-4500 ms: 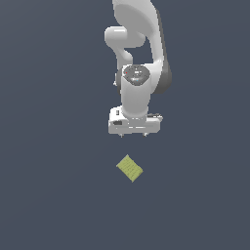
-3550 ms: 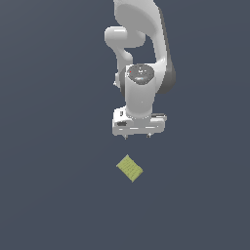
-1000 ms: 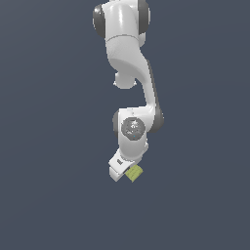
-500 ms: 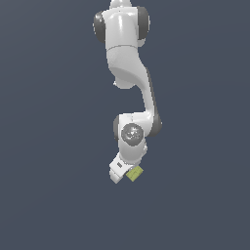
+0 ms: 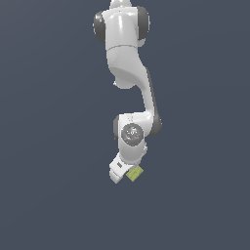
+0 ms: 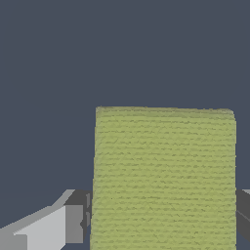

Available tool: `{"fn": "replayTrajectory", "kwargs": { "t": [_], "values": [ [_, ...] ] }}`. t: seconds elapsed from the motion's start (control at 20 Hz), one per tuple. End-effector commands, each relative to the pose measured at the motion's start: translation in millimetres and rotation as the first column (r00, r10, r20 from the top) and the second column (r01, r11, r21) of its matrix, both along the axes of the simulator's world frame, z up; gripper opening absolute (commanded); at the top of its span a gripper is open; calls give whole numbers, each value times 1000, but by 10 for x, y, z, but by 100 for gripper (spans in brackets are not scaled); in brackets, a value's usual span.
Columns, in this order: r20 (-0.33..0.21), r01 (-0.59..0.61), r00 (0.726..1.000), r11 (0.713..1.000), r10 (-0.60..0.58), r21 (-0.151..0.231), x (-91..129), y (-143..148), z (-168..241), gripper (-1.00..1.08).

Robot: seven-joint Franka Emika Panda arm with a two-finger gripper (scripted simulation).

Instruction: Pick up the object and move it to a goal position.

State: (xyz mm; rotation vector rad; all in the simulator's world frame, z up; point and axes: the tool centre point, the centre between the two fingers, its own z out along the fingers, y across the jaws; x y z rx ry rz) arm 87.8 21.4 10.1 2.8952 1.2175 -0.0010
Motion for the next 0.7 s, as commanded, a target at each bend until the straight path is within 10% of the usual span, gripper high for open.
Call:
{"fn": "replayTrajectory", "kwargs": {
  "t": [0.0,0.65],
  "values": [
    [1,-1,1000,1000,1,0,2,-1,5,-100],
    [150,-79,986,997,78,1,248,-351,653,-100]
  ]
}}
